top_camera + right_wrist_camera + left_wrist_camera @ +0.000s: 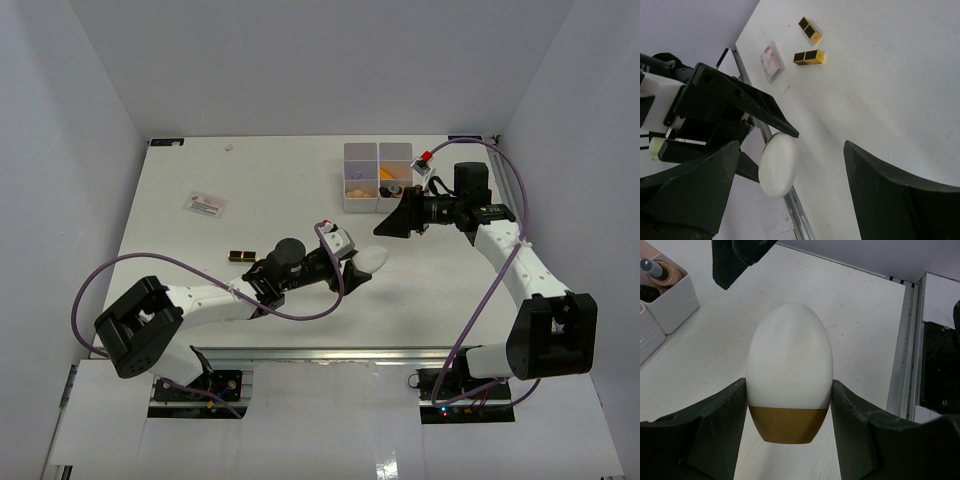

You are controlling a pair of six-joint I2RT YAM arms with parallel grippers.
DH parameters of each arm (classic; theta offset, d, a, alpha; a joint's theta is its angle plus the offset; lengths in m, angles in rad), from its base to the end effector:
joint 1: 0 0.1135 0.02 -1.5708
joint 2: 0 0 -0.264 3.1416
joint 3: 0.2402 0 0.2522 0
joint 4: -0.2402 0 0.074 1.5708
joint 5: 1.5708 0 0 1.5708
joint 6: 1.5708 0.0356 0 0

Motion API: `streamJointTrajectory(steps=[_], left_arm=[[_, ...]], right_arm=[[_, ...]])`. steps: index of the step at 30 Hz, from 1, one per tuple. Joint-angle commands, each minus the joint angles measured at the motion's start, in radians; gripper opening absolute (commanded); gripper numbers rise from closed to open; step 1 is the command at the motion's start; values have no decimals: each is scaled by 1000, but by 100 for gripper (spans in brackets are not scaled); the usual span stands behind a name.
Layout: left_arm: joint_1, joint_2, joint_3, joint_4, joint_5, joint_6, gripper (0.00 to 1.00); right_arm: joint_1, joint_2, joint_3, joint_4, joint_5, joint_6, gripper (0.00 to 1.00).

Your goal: Organize the makeup

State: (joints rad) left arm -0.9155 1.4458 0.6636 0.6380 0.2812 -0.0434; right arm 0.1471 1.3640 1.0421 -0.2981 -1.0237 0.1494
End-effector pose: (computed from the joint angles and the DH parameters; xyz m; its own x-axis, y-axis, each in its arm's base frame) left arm 0.1812 -0.2520 0.2298 -0.1278 0.0979 -0.9870 0.9244 0.3723 -0.0828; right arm 0.2848 0.0729 0.2975 -0.6821 -0.0228 -0.7310 -0.6698 0.4208 0.6118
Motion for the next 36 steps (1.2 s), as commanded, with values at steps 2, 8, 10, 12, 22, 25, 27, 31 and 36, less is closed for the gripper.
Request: streamJointTrajectory(steps=[2, 8, 10, 12, 22, 25, 27, 31, 36], left_arm=[[-21, 17, 75, 67, -88, 38, 0], [-26, 43, 93, 76, -115, 73, 0], [-26, 56, 103, 71, -122, 82, 0], [-26, 67, 117, 71, -129, 94, 0], [-26, 123, 172, 65, -122, 106, 0], [-26, 132, 185, 63, -119, 106, 0], [-26, 139, 189, 62, -115, 103, 0], [-26, 143, 194, 61, -118, 100, 2], [-26, 141, 192, 65, -115, 87, 34]], right_arm=[[15, -23, -30, -7, 102, 64, 94], [19, -25, -76, 2, 130, 69, 100], [20, -29, -88, 12, 115, 78, 94], [21, -32, -90, 15, 110, 81, 91], [25, -25, -105, 58, 41, 104, 58], [25, -22, -108, 68, 21, 111, 49], [25, -23, -108, 75, 3, 114, 44], [25, -28, -115, 98, -29, 119, 30], [14, -31, -98, 100, -64, 79, 16]])
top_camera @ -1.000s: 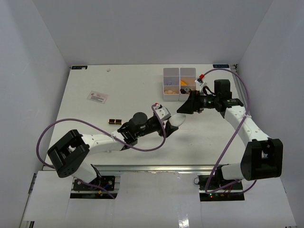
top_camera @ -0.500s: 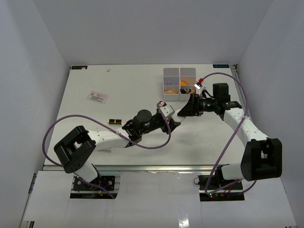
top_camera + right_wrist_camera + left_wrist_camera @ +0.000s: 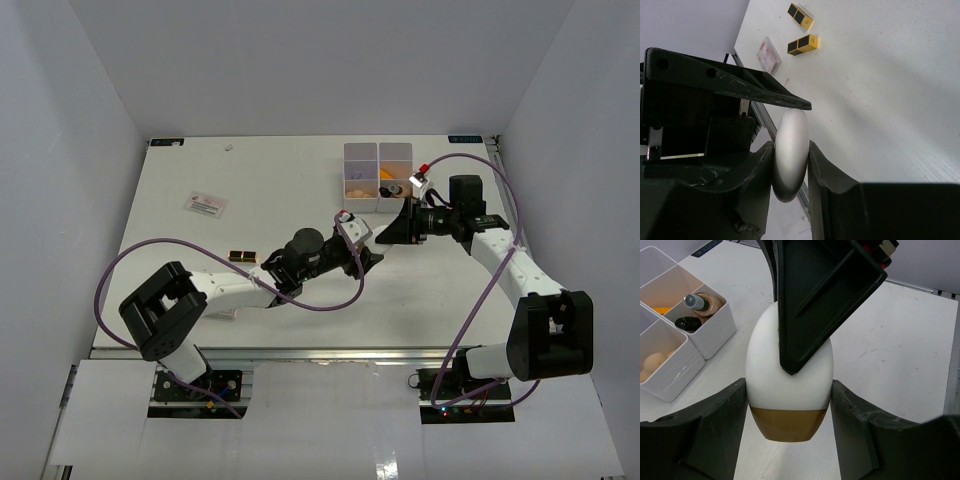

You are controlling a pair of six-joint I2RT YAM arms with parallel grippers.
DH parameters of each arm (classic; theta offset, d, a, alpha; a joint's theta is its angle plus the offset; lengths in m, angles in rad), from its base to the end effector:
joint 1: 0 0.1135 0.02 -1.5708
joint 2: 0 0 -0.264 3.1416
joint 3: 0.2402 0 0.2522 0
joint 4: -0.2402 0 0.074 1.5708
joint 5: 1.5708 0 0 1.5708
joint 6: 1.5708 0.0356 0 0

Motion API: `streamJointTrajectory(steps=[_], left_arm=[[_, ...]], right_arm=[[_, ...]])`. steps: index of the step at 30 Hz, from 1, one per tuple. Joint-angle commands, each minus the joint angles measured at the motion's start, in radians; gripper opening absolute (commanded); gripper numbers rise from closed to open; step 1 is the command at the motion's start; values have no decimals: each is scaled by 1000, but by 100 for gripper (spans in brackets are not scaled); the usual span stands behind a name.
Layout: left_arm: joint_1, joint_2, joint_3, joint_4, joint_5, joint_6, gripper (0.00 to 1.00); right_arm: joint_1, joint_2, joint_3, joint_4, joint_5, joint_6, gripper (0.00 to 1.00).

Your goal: Organize the makeup

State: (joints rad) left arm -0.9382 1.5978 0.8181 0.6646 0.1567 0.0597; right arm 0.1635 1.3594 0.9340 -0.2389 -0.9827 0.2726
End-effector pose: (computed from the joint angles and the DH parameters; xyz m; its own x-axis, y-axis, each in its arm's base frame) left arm 0.2036 -0.2871 0.2353 -0.0148 0.1198 -0.9927 0.8907 0.4526 0.0414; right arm 0.2777 0.0758 0.2674 -0.7842 0.0220 -0.6202 -0.5457 0.4515 0.7060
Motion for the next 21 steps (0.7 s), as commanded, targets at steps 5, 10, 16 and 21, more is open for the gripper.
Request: streamJointTrajectory(steps=[5, 10, 16, 21], left_arm=[[-4, -45, 11, 39, 16, -30, 89], [-3, -145, -9, -30, -14, -10, 98], [4, -305, 0, -256, -76, 22, 98], [24, -466, -2, -491, -138, 31, 98]], right_arm=[[-29, 10, 82, -32, -142, -154, 12], [-59, 81, 189, -135, -134, -311, 10], [-87, 152, 346, -191, 5, -465, 9], [-91, 208, 462, -188, 149, -552, 8]])
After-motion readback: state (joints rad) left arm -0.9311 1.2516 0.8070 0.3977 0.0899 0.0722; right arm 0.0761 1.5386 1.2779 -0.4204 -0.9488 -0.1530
